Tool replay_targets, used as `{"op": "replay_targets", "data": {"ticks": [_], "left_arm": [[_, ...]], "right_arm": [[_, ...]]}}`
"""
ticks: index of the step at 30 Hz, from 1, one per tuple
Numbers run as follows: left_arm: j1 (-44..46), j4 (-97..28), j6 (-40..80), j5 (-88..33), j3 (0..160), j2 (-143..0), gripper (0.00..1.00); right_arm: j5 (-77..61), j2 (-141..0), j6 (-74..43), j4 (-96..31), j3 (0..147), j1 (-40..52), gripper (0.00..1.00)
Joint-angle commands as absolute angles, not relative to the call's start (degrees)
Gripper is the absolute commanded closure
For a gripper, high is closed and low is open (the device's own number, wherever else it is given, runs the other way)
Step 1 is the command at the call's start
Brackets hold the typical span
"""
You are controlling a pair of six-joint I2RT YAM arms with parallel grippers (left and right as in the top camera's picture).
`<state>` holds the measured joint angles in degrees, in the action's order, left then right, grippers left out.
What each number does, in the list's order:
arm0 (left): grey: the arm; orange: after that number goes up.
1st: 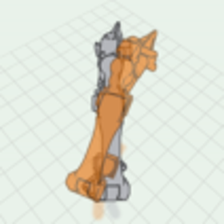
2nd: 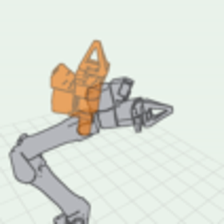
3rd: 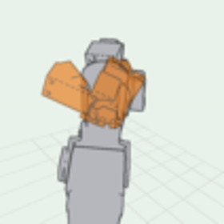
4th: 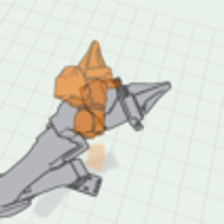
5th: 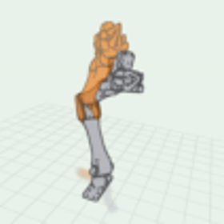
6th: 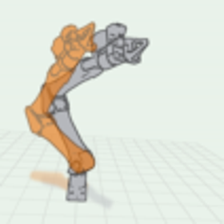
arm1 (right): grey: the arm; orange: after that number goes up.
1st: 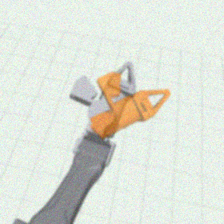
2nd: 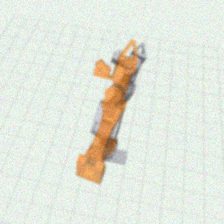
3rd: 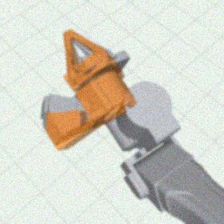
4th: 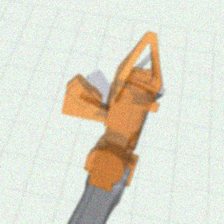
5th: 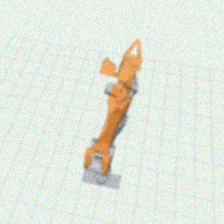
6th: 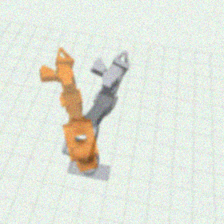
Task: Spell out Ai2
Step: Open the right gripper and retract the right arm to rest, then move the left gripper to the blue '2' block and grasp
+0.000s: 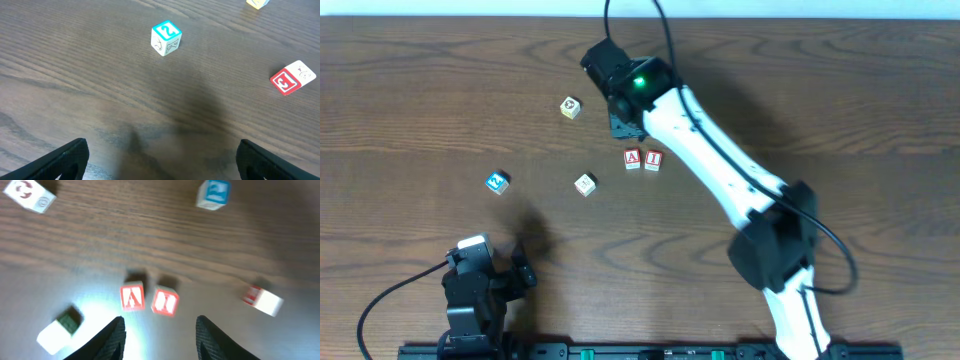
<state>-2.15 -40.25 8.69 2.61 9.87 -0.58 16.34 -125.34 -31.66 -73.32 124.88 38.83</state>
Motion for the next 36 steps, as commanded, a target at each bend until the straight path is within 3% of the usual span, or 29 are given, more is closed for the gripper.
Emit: {"op": "replay_targets", "data": {"ticks": [1,7,12,15,18,24,27,31,36], "left_arm": [[-2.33,-40.47,7.68,3.36,9.17,-0.21,0.05],[-2.33,-40.47,7.68,3.36,9.17,-0.21,0.05],[-2.33,-39.57,7.73,3.42,9.17,-0.21,0.05],[-2.22,-34.24,17.87,-3.88,9.15,-0.21,0.05],[-2.24,-31.33,35.33,-15.55,9.15,-0.21,0.05],[-2.28,-22.94,43.13,-9.85,9.15,-0.21,0.05],[-2.28,-16.12,38.92,-14.24,9.17,-0.36,0.05],[-2.28,-16.62,35.99,-13.85,9.67,-2.7,0.04],[-2.28,-24.1,32.51,-1.32,15.86,-12.69,0.04]], "right_arm": [[17.08,-115.2,-28.95,-76.6,126.89,38.83,0.53],[17.19,-98.94,-24.93,-82.63,122.61,38.65,0.55],[19.57,-85.23,-24.82,-83.07,108.12,38.65,0.54],[19.64,-76.95,-25.34,-82.7,98.24,38.65,0.51],[17.43,-68.27,-25.89,-82.61,90.04,38.65,0.43],[13.8,-57.69,-25.87,-83.13,84.99,38.65,0.26],[13.43,-55.0,-25.87,-84.25,85.01,38.65,0.21],[13.39,-54.13,-25.89,-86.7,85.01,38.65,0.11],[11.57,-54.65,-25.98,-88.23,85.01,38.65,0.08]]}}
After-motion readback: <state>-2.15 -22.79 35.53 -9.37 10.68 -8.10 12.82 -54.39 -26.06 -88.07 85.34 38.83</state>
